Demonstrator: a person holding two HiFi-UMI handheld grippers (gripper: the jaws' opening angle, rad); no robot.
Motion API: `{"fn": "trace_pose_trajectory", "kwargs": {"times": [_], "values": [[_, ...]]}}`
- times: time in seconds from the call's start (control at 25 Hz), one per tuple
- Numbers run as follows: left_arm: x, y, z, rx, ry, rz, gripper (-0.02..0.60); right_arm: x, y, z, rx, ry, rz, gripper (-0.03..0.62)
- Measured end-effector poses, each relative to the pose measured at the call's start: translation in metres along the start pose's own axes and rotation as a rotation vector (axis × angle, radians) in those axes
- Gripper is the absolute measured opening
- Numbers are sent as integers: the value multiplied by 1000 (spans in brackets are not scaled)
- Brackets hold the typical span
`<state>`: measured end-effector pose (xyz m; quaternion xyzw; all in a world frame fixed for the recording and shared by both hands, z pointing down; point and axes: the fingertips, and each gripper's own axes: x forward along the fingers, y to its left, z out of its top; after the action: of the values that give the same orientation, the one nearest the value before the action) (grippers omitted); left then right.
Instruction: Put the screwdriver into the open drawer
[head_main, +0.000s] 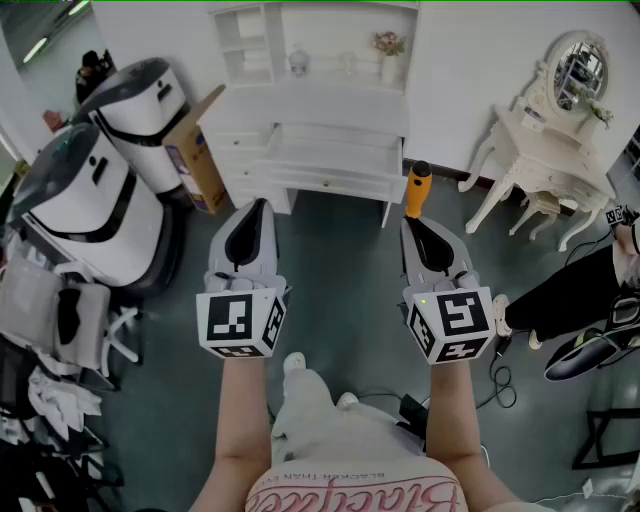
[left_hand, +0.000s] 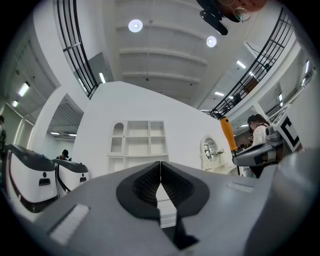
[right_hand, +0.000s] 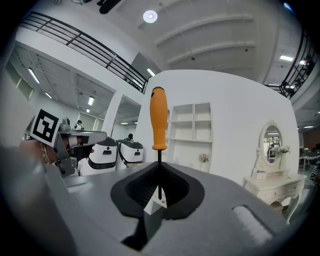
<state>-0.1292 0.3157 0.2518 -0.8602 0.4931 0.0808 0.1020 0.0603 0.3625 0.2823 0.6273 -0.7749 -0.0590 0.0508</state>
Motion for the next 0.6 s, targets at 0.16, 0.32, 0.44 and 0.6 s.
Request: {"fn": "trace_pose_trajectory", "kwargs": {"times": [0.16, 0.32, 0.44, 0.6], "values": [[2, -1, -1, 1, -1, 3, 0, 2, -2, -3, 10, 3, 5, 11], [9, 8, -2, 1, 0, 4, -2, 12, -1, -4, 3, 14, 6, 11], [20, 14, -5, -6, -5, 3, 0, 22, -4, -5, -8, 20, -9, 11], [41, 18, -9, -14, -12, -3, 0, 40, -11, -4, -4, 18, -2, 11]]}}
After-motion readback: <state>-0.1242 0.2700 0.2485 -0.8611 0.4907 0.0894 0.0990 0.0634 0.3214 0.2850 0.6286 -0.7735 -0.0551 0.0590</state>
